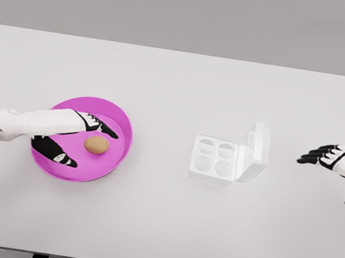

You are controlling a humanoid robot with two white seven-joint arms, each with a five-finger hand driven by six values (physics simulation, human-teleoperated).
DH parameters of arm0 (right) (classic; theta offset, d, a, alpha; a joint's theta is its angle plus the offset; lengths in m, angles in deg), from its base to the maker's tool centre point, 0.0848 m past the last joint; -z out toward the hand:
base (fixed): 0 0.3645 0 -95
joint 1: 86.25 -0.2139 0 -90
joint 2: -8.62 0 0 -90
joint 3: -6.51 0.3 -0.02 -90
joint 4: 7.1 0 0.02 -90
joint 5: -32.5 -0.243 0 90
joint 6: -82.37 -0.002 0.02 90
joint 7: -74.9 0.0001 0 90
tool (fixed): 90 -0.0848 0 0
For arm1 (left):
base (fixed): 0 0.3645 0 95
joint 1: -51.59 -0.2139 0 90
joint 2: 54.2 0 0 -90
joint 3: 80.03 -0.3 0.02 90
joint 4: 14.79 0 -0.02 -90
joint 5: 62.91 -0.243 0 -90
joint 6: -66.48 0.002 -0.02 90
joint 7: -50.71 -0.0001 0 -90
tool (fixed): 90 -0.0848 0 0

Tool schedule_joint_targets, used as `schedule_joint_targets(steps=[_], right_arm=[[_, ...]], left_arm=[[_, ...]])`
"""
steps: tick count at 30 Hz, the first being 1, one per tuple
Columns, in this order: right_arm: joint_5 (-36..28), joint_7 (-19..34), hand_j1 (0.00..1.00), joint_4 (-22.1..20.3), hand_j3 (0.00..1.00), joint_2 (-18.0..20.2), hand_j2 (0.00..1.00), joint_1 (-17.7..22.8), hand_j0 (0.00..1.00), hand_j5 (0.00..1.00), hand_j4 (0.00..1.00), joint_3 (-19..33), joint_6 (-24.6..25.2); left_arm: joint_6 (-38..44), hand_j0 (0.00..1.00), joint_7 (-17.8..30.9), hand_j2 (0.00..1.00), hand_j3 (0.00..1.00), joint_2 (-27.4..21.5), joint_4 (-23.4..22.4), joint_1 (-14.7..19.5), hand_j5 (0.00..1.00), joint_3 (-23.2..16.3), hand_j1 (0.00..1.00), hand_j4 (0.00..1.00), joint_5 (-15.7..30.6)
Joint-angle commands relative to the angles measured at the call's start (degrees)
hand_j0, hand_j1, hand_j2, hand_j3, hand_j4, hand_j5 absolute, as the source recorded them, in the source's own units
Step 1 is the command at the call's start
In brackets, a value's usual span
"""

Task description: Pack egg into the box and close the box lid

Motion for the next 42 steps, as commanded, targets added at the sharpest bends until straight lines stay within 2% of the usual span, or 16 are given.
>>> schedule_joint_targets(steps=[1,9,12,19,21,23,28,42], right_arm=[[0.1,0.0,1.00,-1.0,1.00,-0.2,1.00,0.0,1.00,1.00,1.00,-0.5,0.2],[1.4,0.0,1.00,-1.5,1.00,-0.3,1.00,-0.3,1.00,1.00,1.00,-1.6,0.2],[1.4,0.0,1.00,-1.8,1.00,-0.3,1.00,-0.3,1.00,1.00,1.00,-1.6,0.2],[1.3,0.0,1.00,-2.4,1.00,-0.2,1.00,-0.5,1.00,1.00,1.00,-1.5,0.2],[1.3,0.0,1.00,-2.9,1.00,-0.4,1.00,-0.5,1.00,1.00,1.00,-1.3,0.2],[1.3,0.0,1.00,-2.8,1.00,-2.5,1.00,-0.6,1.00,1.00,1.00,-0.9,0.2],[0.9,0.0,1.00,-2.4,1.00,-2.5,1.00,-0.6,1.00,1.00,1.00,-0.8,0.2],[1.1,0.0,1.00,-2.2,1.00,-3.5,1.00,-0.9,1.00,1.00,1.00,-0.9,0.2]], left_arm=[[0.2,0.86,0.0,0.86,0.86,0.1,-0.4,0.0,0.86,-0.4,0.86,0.86,1.1],[4.0,0.86,0.0,0.86,0.86,1.7,-1.4,0.0,0.86,-0.4,0.86,0.86,1.6],[4.1,0.82,0.0,0.82,0.82,2.0,-2.0,0.1,0.82,-0.6,0.82,0.82,1.6],[4.1,0.82,0.0,0.82,0.82,3.9,-3.0,0.1,0.82,-0.4,0.82,0.82,1.1],[4.1,0.82,0.0,0.82,0.82,4.2,-3.2,0.1,0.82,-0.4,0.82,0.82,1.1],[4.1,0.81,0.0,0.81,0.81,4.3,-3.3,0.1,0.81,-0.4,0.81,0.81,1.1],[4.1,0.81,0.0,0.81,0.81,4.9,-4.6,0.0,0.81,-0.3,0.81,0.81,0.6],[4.2,0.79,0.0,0.79,0.79,6.6,-5.3,0.1,0.79,0.0,0.79,0.79,-3.6]])
